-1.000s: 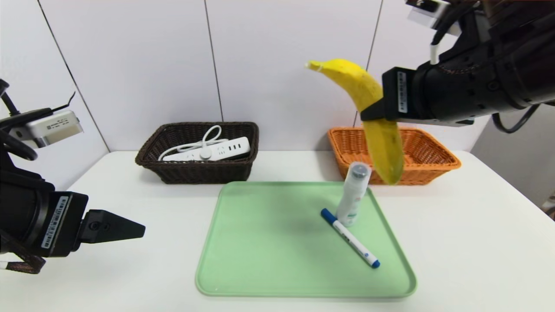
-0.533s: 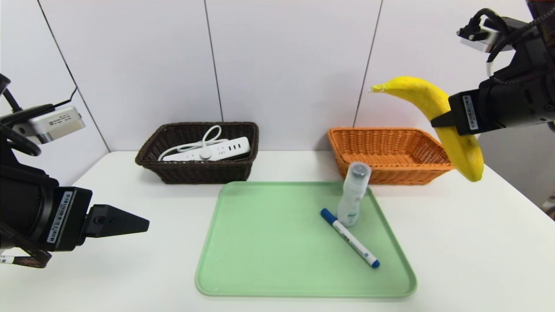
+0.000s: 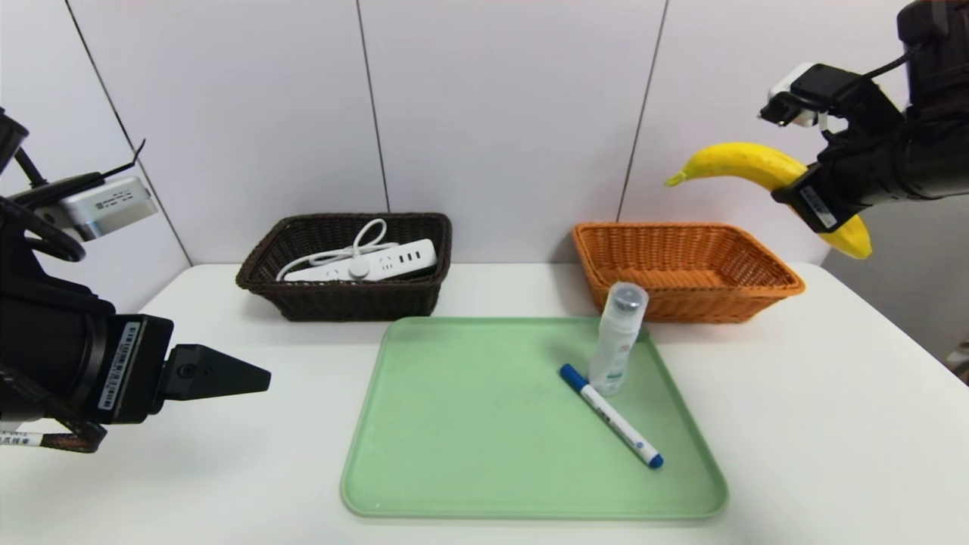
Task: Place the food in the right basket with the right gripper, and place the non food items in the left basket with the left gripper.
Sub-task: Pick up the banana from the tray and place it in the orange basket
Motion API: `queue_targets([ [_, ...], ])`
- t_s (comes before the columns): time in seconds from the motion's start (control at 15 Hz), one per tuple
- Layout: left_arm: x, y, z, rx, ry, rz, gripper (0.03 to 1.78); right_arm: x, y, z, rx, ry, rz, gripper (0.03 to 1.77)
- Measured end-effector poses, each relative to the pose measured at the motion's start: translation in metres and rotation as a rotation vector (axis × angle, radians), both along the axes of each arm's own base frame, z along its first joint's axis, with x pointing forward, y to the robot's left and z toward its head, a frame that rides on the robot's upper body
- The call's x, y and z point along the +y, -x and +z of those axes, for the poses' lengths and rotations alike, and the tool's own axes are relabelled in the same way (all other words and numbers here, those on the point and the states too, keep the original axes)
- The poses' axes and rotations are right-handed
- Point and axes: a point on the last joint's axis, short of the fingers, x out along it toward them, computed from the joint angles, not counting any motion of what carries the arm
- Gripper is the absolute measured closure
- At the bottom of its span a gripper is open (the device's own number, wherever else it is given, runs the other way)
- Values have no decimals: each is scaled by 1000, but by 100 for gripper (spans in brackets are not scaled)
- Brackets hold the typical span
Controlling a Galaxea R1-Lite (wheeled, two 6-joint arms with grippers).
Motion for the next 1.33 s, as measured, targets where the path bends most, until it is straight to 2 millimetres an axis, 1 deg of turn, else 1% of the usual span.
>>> queue_targets([
  [0.13, -1, -2, -1, -2, -12, -12, 12, -1, -20, -9, -22, 67, 25, 135],
  [0.27, -2, -4, -2, 2, -16, -13, 12, 2, -35, -20, -17, 111, 49, 135],
  [0.47, -3, -6, -4, 12, -20, -11, 12, 6, -51, -33, 25, 208, 102, 135],
  [0.8, -4, -9, -6, 24, -24, -10, 12, 13, -64, -44, 59, 331, 174, 135],
  [1.07, -5, -10, -6, 27, -24, -9, 12, 16, -81, -56, 24, 361, 180, 135],
  [1.27, -5, -10, -6, 28, -22, -6, 12, 17, -86, -67, 58, 380, 194, 135],
  [1.33, -5, -10, -6, 28, -22, -5, 12, 17, -87, -69, 60, 379, 194, 119],
])
